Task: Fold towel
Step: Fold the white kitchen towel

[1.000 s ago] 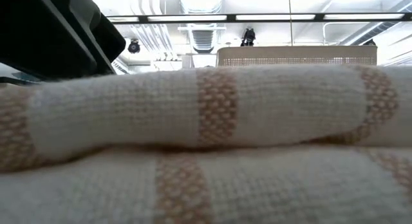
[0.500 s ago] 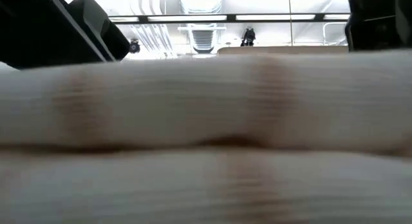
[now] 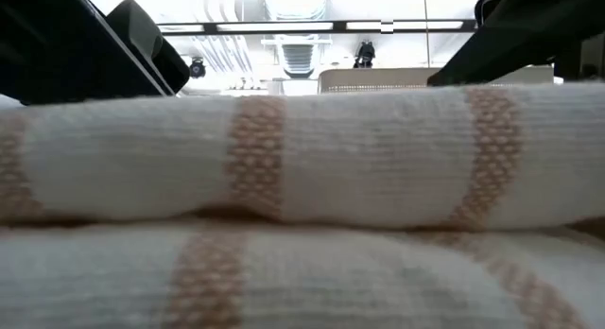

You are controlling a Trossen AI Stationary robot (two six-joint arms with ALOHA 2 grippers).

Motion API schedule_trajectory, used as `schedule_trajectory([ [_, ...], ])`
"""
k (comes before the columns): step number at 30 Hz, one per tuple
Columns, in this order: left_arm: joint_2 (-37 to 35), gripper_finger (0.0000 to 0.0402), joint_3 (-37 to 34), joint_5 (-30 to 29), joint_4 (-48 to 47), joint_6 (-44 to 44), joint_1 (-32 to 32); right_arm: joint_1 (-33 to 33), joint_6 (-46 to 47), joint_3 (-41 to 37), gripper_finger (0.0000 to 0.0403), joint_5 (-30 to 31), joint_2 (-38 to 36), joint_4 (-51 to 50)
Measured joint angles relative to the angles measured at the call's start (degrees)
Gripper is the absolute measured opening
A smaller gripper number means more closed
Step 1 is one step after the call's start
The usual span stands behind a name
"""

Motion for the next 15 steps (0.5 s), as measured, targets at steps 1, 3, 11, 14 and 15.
schedule_trajectory([
  [1, 0.0, 0.0075, 0.0, -0.01, 0.0, 0.01, 0.04, -0.02, -0.35, 0.26, 0.0172, 0.02, 0.0, -0.1],
  [3, 0.0, 0.0075, 0.0, -0.03, 0.0, 0.01, 0.17, -0.16, -1.48, 0.91, 0.0141, 0.06, 0.33, -0.19],
  [11, -0.82, 0.0075, 0.96, -0.96, -0.6, 1.04, -0.02, -0.16, -4.09, 2.88, 0.0013, 3.61, 1.01, -2.25],
  [14, -3.64, 0.0075, 2.88, -1.41, -0.98, 4.02, -0.53, 0.33, -8.14, 3.94, 0.0007, 6.4, -1.57, -2.29],
  [15, -4.64, 0.0075, 3.61, -1.86, -1.52, 5.48, -0.59, 0.32, -9.71, 4.36, 0.0006, 6.4, -2.78, -2.2],
])
